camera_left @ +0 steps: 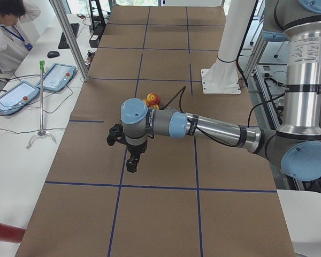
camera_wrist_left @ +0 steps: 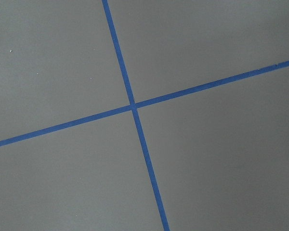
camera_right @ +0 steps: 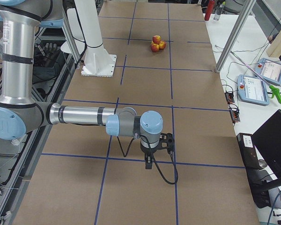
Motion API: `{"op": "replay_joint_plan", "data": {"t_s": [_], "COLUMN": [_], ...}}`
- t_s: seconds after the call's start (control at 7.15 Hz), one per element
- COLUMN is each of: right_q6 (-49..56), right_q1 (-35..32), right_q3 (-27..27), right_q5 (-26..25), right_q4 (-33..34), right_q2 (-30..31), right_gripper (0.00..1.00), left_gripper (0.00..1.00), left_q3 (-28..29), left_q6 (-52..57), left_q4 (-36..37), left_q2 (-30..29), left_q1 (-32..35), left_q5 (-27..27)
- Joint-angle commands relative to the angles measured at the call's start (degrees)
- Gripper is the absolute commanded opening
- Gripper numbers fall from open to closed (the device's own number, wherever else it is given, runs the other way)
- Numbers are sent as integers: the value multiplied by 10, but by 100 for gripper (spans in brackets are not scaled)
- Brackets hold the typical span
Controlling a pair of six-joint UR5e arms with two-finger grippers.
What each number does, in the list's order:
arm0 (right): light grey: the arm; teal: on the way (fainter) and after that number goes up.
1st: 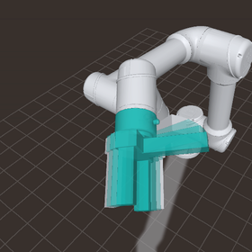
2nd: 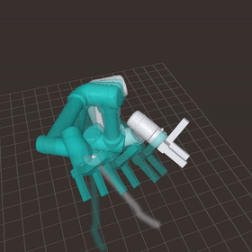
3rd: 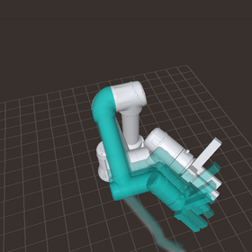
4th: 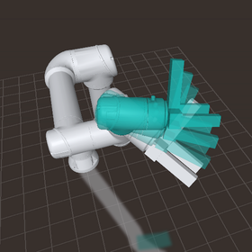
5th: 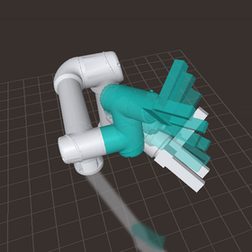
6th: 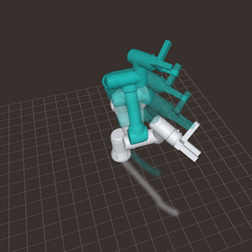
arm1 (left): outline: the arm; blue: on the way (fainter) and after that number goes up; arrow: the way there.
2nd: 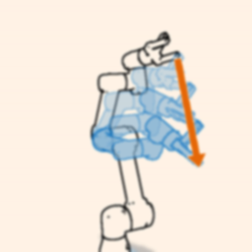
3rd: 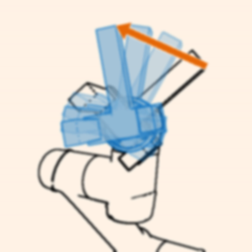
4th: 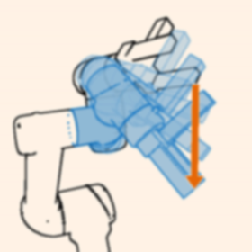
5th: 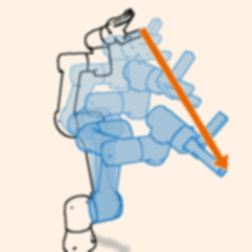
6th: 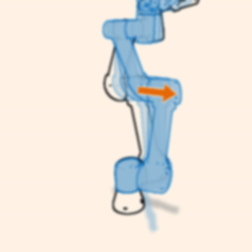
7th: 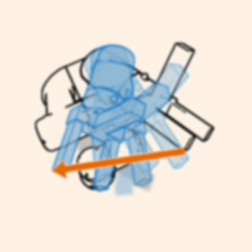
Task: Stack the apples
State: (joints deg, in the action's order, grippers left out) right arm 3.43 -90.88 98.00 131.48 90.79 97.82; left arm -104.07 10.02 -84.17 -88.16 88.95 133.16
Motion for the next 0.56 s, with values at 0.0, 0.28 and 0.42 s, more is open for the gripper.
{"op": "replay_joint_plan", "data": {"t_s": [0.0, 0.28, 0.42], "right_q6": [0, 0, -1], "right_q1": [0, 0, 0], "right_q3": [0, 0, 0], "right_q5": [0, 0, 0], "right_q4": [0, 0, 0], "right_q2": [0, 0, 0], "right_gripper": [100, 100, 100], "left_gripper": [100, 100, 100], "left_q3": [11, -2, -1], "left_q6": [0, 1, 0], "left_q4": [0, 2, 2], "left_q2": [-1, 1, -3], "left_q1": [0, 1, -2], "left_q5": [18, 18, 15]}}
